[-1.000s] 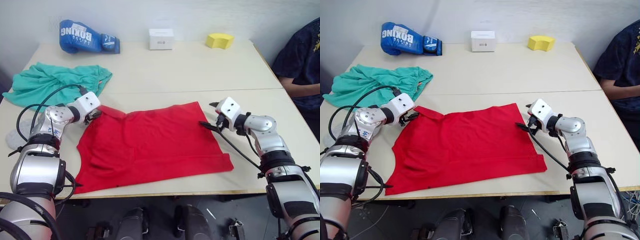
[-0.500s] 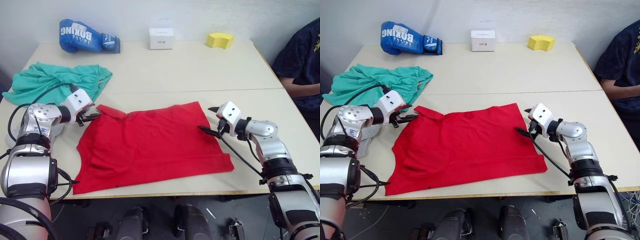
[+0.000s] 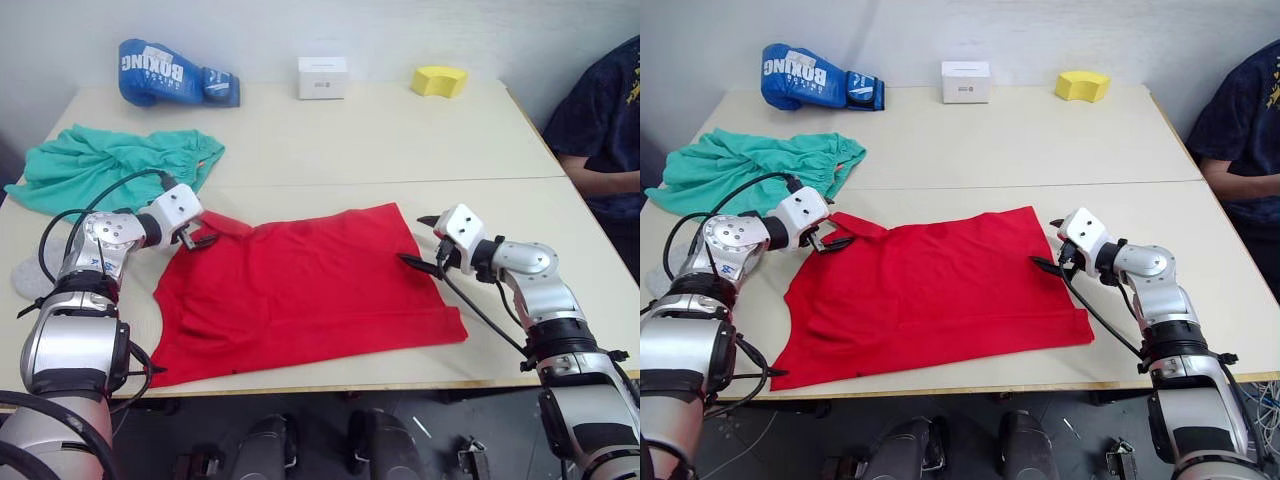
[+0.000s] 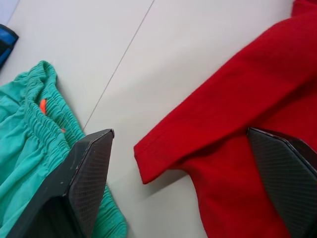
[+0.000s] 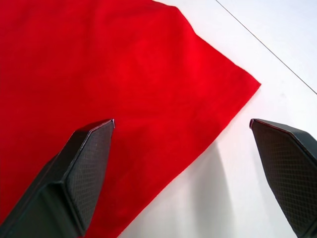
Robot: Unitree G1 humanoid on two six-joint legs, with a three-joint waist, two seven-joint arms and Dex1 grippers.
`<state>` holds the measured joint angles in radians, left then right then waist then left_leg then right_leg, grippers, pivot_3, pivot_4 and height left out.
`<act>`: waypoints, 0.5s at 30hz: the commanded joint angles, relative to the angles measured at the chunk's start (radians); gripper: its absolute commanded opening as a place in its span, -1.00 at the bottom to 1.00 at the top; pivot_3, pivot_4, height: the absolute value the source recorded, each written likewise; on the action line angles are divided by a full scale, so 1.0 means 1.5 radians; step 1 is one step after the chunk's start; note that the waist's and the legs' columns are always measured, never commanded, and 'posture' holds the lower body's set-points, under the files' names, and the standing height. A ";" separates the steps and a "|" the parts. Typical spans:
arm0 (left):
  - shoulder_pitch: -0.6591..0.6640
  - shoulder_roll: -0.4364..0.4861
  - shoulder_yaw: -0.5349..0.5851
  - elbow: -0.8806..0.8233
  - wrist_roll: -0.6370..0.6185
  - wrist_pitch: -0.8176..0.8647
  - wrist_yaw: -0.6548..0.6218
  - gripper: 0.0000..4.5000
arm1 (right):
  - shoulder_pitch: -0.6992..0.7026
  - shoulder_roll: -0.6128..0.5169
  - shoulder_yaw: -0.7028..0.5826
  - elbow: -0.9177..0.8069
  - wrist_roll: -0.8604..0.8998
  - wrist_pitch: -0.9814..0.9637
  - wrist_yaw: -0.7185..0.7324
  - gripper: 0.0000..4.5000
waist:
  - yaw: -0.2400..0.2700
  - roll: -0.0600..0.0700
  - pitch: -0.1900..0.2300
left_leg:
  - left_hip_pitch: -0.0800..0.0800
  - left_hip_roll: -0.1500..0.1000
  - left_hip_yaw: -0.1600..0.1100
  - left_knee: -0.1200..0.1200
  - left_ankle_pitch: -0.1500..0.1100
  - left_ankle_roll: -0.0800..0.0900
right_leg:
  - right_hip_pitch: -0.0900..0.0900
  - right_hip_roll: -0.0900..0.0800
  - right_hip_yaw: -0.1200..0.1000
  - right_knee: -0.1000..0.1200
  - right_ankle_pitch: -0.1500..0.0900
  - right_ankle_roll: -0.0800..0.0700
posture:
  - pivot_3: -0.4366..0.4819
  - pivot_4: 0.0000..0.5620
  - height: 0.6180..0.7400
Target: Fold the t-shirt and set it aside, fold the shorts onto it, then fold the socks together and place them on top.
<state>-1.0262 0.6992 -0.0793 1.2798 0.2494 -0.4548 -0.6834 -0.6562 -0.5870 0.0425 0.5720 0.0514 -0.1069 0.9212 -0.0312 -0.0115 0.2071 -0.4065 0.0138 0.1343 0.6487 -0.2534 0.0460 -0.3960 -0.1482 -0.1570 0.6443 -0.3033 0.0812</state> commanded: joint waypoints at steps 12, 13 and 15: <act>-0.027 -0.030 -0.042 0.016 0.052 0.012 0.118 0.99 | 0.014 -0.010 -0.024 -0.056 0.020 0.013 -0.008 1.00 | 0.001 0.000 0.000 | 0.000 0.000 0.000 0.000 0.000 0.000 | 0.000 0.000 0.000 0.000 0.000 0.000 | -0.05 -0.47 1.00; -0.029 -0.033 -0.045 0.018 0.056 0.015 0.134 0.99 | 0.014 -0.010 -0.025 -0.056 0.020 0.012 -0.010 1.00 | 0.001 0.000 0.000 | 0.000 0.000 0.000 0.000 0.000 0.000 | 0.000 0.000 0.000 0.000 0.000 0.000 | -0.05 -0.47 1.00; -0.033 -0.040 -0.055 0.021 0.071 0.022 0.175 0.99 | 0.012 -0.009 -0.025 -0.056 0.019 0.011 -0.013 1.00 | 0.002 0.000 0.000 | 0.000 0.000 0.000 0.000 0.000 0.000 | 0.000 0.000 0.000 0.000 0.000 0.000 | -0.05 -0.47 1.00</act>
<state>-1.0667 0.6373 -0.1419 1.3000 0.3244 -0.4366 -0.4712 -0.6369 -0.5868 0.0345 0.5319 0.0613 -0.0844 0.9107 -0.0288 -0.0117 0.2070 -0.4063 0.0138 0.1341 0.6490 -0.2532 0.0462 -0.3959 -0.1486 -0.1569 0.6447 -0.3030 0.0812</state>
